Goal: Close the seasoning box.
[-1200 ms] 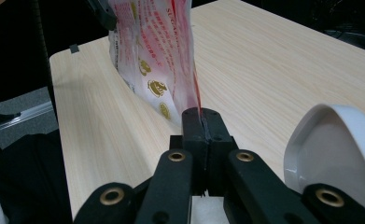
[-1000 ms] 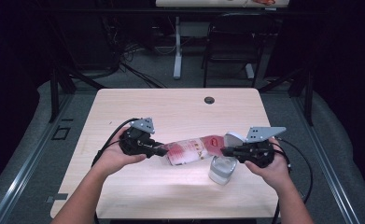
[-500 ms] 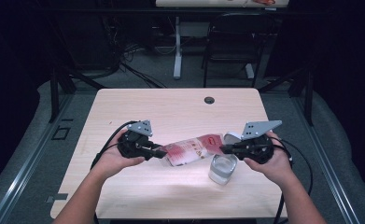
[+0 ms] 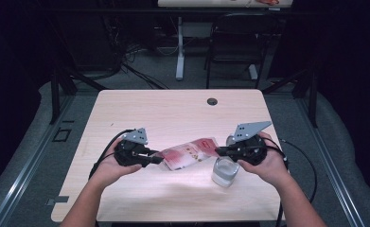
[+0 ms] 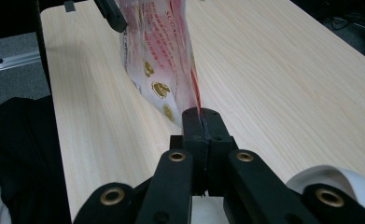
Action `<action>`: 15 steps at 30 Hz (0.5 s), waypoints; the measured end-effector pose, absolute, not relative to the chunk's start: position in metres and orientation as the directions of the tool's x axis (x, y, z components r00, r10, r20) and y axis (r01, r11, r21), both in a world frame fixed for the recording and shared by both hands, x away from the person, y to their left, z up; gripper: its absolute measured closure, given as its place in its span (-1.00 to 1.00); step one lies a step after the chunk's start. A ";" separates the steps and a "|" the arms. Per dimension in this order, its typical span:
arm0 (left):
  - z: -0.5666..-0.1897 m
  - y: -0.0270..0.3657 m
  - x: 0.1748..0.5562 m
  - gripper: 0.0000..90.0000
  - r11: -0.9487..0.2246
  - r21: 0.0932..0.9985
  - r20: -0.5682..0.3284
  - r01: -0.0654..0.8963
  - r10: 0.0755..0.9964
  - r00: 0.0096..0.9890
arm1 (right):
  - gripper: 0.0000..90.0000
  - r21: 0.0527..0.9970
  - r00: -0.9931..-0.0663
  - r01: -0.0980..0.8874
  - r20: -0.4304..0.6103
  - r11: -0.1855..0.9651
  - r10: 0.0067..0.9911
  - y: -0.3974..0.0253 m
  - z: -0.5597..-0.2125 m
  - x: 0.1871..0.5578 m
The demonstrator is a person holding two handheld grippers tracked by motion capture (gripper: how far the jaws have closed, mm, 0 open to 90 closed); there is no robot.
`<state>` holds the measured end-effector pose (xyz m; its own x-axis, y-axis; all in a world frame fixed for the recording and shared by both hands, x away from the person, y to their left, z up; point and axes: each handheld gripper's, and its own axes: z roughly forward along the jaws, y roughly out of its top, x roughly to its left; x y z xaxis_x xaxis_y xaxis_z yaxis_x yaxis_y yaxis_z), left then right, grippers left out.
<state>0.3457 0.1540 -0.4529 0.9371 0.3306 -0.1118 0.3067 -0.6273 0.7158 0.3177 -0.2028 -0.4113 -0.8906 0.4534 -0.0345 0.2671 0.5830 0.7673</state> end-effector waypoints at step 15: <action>-0.471 0.161 0.347 0.67 -0.606 0.722 -0.139 0.334 0.346 0.928 | 1.00 0.765 -0.893 0.270 -0.030 0.585 0.450 -0.194 -0.416 0.321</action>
<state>0.3467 0.1610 -0.4710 0.9278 0.3464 -0.1385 0.3342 -0.6064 0.7215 0.3207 -0.1944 -0.4157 -0.8926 0.4499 -0.0296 0.2697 0.5854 0.7646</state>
